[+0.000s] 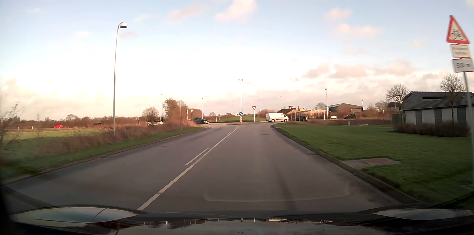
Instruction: Follow the waypoints while adhering to traffic rules and regulations
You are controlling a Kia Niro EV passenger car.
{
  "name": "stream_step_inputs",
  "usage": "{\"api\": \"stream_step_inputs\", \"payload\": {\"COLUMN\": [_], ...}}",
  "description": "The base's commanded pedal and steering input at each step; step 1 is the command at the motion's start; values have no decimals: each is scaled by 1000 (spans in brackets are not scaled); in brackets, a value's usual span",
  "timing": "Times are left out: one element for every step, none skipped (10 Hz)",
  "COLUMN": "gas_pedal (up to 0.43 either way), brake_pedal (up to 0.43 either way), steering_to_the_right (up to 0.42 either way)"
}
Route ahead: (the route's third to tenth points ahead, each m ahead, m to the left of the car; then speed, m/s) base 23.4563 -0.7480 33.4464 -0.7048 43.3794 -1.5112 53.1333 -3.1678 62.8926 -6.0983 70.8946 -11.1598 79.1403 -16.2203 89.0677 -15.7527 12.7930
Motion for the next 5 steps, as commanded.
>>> {"api": "stream_step_inputs", "payload": {"gas_pedal": [79, 79, 79, 67, 39], "brake_pedal": [0, 0, 0, 0, 0], "steering_to_the_right": [-2, -1, -1, -1, -1]}}
